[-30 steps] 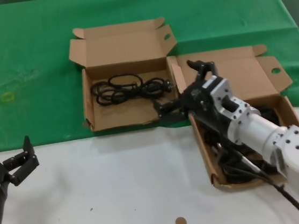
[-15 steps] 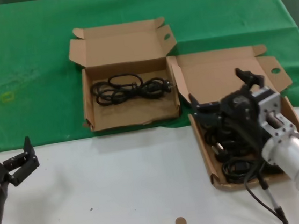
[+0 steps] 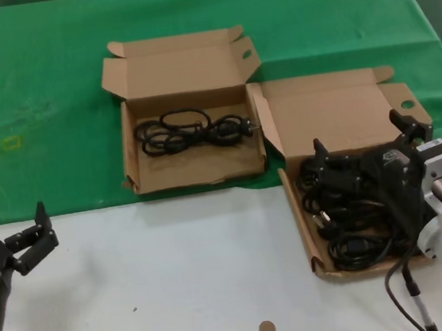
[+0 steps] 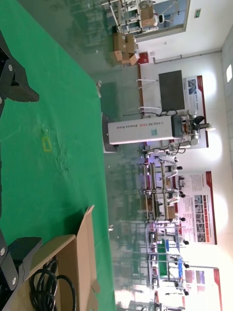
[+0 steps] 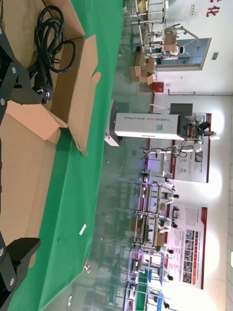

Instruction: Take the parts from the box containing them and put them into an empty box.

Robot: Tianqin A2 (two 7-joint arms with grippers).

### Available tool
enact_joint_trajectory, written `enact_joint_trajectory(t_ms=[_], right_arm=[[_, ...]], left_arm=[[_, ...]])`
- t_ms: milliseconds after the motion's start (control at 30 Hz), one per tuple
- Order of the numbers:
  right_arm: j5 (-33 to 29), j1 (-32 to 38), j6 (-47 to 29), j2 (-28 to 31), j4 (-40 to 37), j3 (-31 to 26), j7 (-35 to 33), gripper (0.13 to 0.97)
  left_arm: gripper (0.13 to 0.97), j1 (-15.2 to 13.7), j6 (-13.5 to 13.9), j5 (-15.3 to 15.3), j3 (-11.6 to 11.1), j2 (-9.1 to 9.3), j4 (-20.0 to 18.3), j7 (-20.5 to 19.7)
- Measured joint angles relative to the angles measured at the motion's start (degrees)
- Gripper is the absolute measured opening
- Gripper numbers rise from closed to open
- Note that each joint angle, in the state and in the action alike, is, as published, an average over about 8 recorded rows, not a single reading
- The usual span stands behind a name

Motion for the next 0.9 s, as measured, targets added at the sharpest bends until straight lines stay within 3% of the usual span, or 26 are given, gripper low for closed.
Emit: enact_joint_trajectory(t_ms=[900], right_arm=[[0.01,-0.02,0.01,0.0,0.01,0.01,0.0,0.966]], left_arm=[[0.966,0.0,0.0,0.0,0.01,0.0,0.0,0.0]])
